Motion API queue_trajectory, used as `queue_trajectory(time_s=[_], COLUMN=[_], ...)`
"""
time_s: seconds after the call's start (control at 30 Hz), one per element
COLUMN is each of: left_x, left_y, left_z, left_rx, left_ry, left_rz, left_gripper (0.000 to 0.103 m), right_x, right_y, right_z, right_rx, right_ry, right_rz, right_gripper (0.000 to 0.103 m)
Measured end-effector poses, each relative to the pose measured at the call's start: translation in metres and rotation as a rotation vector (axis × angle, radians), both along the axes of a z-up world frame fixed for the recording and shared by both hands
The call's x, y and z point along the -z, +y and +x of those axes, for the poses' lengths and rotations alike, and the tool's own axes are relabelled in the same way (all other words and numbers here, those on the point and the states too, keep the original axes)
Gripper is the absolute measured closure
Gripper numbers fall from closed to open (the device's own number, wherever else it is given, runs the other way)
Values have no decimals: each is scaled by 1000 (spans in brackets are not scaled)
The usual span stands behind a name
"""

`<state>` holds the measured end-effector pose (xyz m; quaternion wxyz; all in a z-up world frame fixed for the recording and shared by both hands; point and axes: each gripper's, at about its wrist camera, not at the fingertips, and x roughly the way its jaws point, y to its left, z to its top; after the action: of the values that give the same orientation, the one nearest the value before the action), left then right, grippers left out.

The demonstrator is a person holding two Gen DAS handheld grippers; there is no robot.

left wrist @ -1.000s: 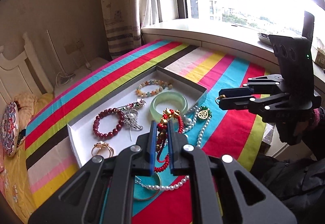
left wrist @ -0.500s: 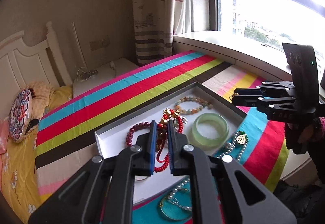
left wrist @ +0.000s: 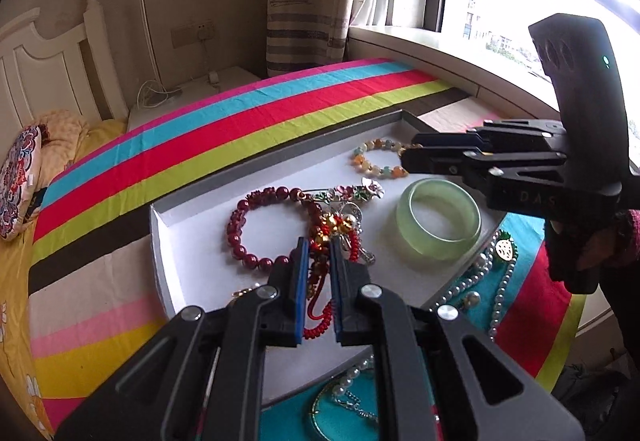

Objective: Organize jewelry
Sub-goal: 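Lower both items into the box and open both tools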

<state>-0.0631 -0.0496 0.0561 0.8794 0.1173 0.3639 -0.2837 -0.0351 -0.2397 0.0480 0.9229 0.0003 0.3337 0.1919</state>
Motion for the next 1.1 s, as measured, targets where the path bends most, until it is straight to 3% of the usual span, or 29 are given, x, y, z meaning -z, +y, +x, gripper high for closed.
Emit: queue_trajectory(time_s=[0.27,0.43,0.47,0.5,0.53,0.57,0.6,0.63,0.73,0.8,0.87,0.97,1.1], left_x=[17,20,20,19,17,14,11,7,-6,-18,-31,-45,-46], left_y=[-9,-6,-5,-3,-1,1,4,8,21,30,39,50,67], left_z=[4,6,6,6,5,3,0,-2,-11,-23,-39,-61,-82], left_rx=[19,17,15,8,0,-12,-25,-40,-113,-179,-228,-269,-335], left_ry=[31,41,42,43,35,18,-4,-25,-82,-160,-246,-327,-335], left_rz=[26,15,15,16,16,16,16,16,30,56,59,49,44], left_gripper=[93,93,89,73,60,35,22,20,19,9,2,2,2], right_x=[16,16,16,16,15,13,9,2,-26,-53,-77,-104,-112], right_y=[29,40,40,40,38,35,29,23,5,-11,-26,-43,-56], right_z=[63,73,74,75,74,72,70,66,49,32,12,-26,-79], right_rx=[6,-3,-6,-8,-2,6,17,27,45,61,75,98,104], right_ry=[146,154,160,165,164,160,148,122,25,-50,-118,-224,-317], right_rz=[-139,-182,-180,-176,-167,-151,-117,-82,-13,37,90,137,163], right_gripper=[77,77,77,75,65,43,33,28,28,27,19,16,16])
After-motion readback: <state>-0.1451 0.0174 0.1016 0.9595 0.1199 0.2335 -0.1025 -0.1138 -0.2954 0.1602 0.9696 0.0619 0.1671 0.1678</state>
